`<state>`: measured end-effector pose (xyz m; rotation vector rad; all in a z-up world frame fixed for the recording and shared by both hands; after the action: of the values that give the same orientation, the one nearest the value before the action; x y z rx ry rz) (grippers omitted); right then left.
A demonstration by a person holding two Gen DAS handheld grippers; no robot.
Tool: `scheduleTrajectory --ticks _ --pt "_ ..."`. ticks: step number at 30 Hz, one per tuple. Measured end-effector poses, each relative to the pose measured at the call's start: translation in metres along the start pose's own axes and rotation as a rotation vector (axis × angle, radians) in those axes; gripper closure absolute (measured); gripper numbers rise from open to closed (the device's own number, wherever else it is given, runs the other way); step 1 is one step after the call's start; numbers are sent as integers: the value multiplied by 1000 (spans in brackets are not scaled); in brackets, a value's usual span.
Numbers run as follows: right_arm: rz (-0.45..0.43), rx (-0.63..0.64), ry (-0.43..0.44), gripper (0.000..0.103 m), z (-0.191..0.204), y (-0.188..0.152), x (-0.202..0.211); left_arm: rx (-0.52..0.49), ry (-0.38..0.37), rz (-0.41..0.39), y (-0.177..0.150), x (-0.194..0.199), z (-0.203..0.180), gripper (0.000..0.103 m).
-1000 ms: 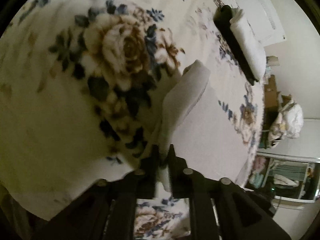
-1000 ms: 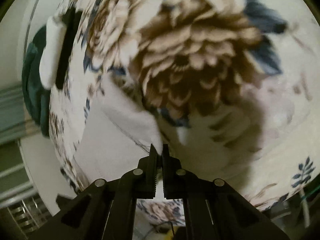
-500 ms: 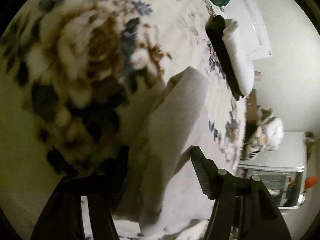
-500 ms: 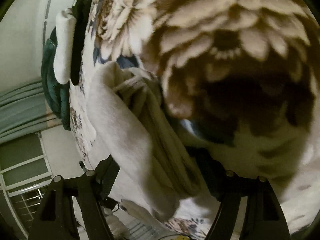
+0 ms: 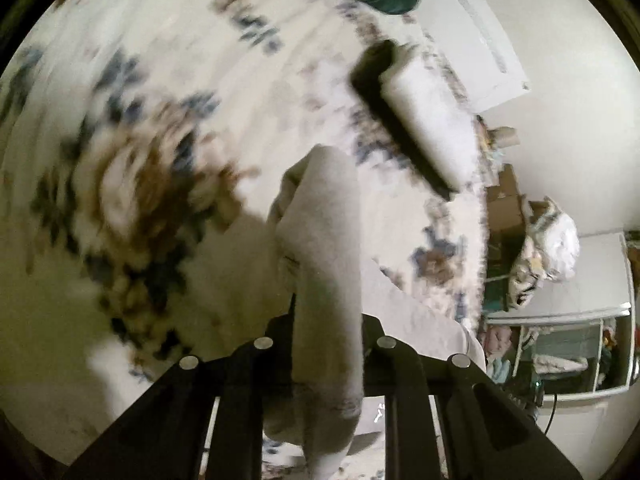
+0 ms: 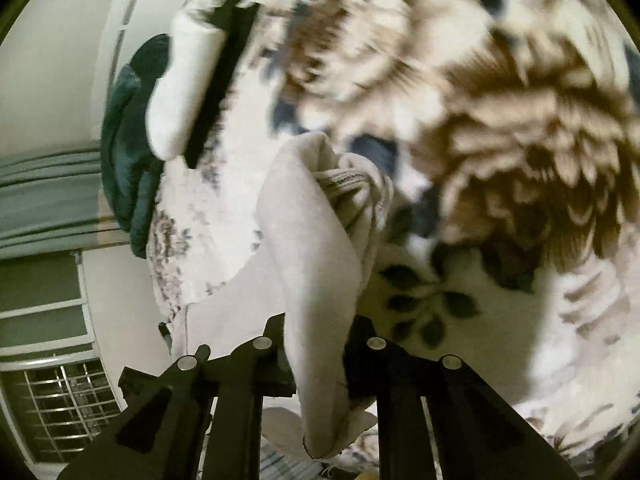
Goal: Fold small clothes
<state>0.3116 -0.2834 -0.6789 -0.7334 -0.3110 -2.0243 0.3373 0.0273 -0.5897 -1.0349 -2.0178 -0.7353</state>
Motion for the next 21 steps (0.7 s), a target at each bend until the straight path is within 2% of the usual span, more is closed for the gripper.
scheduleTrajectory --ticks 6,11,16,19,21 --pt "-66 63 35 88 83 46 19 -87 -49 -59 79 19 -67 88" --pt "-137 131 84 88 162 120 14 -200 -61 -147 162 12 -133 88" --pt "-185 211 112 88 225 216 -23 -285 -41 -209 247 -35 -181 88" --pt "-194 246 101 88 246 274 -55 -310 -18 -228 290 -73 -193 88" --pt "-192 258 92 88 251 299 -71 -329 10 -230 311 -101 -194 87"
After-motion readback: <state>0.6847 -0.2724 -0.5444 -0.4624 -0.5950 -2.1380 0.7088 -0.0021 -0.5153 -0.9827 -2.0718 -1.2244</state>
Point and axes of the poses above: each gripper's, at about its wrist camera, not at the fingertips, and x roughly against the way its jaws point, z to its left, y to its top, the point moved 10 cm from there along -x, roughly the way its jaws point, and after that the axes turned 7 degrees about y, right-handed, at the moved point
